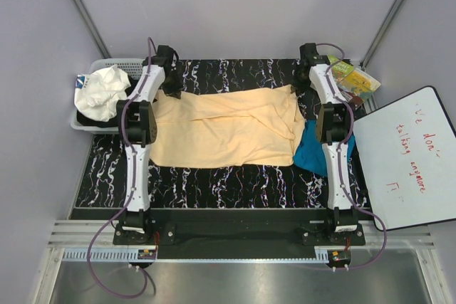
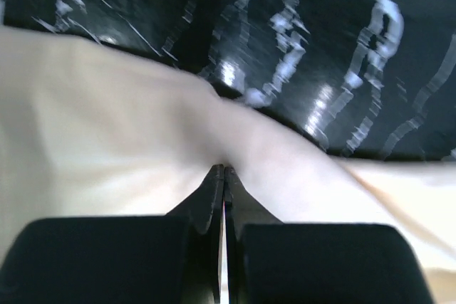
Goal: Fold and stack the t-shirts
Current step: Fold the flattened tshirt in 1/3 of the way
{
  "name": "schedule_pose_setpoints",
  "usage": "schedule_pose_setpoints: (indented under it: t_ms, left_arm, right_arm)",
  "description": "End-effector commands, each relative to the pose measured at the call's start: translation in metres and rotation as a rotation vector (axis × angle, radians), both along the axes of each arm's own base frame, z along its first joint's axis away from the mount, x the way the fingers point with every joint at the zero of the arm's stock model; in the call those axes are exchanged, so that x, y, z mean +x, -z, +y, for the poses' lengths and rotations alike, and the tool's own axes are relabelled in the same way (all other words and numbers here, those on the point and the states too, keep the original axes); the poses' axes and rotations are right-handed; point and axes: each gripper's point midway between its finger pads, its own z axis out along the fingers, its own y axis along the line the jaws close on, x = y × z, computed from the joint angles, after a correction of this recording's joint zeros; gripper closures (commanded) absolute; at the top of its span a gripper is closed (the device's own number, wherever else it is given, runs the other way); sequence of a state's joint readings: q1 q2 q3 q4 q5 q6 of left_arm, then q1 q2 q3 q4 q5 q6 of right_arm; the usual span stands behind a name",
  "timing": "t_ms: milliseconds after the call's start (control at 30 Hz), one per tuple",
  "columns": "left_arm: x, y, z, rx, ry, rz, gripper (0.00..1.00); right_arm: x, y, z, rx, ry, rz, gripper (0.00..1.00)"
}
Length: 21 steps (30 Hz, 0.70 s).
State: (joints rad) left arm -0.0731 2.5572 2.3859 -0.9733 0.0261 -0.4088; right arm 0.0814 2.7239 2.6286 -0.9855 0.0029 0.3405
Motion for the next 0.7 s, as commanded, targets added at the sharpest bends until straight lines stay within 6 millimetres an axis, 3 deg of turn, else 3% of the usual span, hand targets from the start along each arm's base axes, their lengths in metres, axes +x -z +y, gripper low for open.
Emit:
schedule_pose_setpoints:
  t_ms: [0, 33, 67, 100, 133, 167, 200, 233, 267, 300, 333, 367, 400, 433, 467, 667]
  left_arm:
    - [0.011, -0.134, -0.041, -0.096, 0.120, -0.318, 1.00]
    - [0.002, -0.132, -0.045, -0.109, 0.130, -0.299, 1.00]
    - [-0.003, -0.136, -0.048, -0.113, 0.134, -0.298, 1.00]
    - [-0.011, -0.149, -0.054, -0.125, 0.149, -0.313, 1.00]
    - [-0.022, -0.141, -0.059, -0.140, 0.163, -0.279, 1.00]
    - [-0.030, -0.140, -0.066, -0.141, 0.184, -0.271, 1.00]
    - [-0.037, -0.148, -0.071, -0.142, 0.204, -0.279, 1.00]
    - [-0.046, -0.139, -0.073, -0.135, 0.217, -0.250, 1.00]
    - [-0.052, -0.138, -0.076, -0.134, 0.226, -0.243, 1.00]
    - [-0.060, -0.142, -0.081, -0.137, 0.246, -0.244, 1.00]
    - [-0.068, -0.135, -0.084, -0.145, 0.258, -0.219, 1.00]
    - [-0.073, -0.133, -0.087, -0.145, 0.272, -0.212, 1.00]
    - [-0.078, -0.137, -0.088, -0.147, 0.279, -0.215, 1.00]
    - [-0.083, -0.130, -0.088, -0.143, 0.283, -0.197, 1.00]
    - [-0.086, -0.130, -0.088, -0.142, 0.286, -0.194, 1.00]
    - [-0.094, -0.129, -0.092, -0.155, 0.321, -0.185, 1.00]
  right_arm:
    - [-0.012, -0.023, -0.005, -0.026, -0.011, -0.013, 0.78]
    - [-0.026, -0.018, -0.007, -0.032, -0.015, 0.023, 0.76]
    - [-0.026, -0.050, -0.008, -0.033, -0.013, -0.035, 0.73]
    - [-0.031, -0.061, -0.009, -0.034, -0.014, -0.046, 0.73]
    - [-0.042, -0.062, -0.010, -0.037, -0.019, -0.027, 0.73]
    - [-0.048, -0.093, -0.011, -0.039, -0.016, -0.072, 0.68]
    - [-0.055, -0.103, -0.013, -0.041, -0.012, -0.080, 0.68]
    - [-0.072, -0.098, -0.015, -0.049, -0.008, -0.045, 0.68]
    - [-0.081, -0.127, -0.018, -0.057, -0.001, -0.090, 0.68]
    - [-0.091, -0.133, -0.021, -0.065, 0.001, -0.091, 0.66]
    - [-0.109, -0.122, -0.022, -0.075, 0.000, -0.048, 0.67]
    - [-0.120, -0.143, -0.028, -0.089, 0.011, -0.084, 0.68]
    - [-0.130, -0.145, -0.029, -0.098, 0.014, -0.078, 0.81]
    - [-0.145, -0.133, -0.032, -0.110, 0.019, -0.039, 0.90]
    - [-0.154, -0.142, -0.034, -0.112, 0.027, -0.053, 1.00]
    - [-0.206, -0.101, -0.031, -0.080, 0.029, 0.117, 1.00]
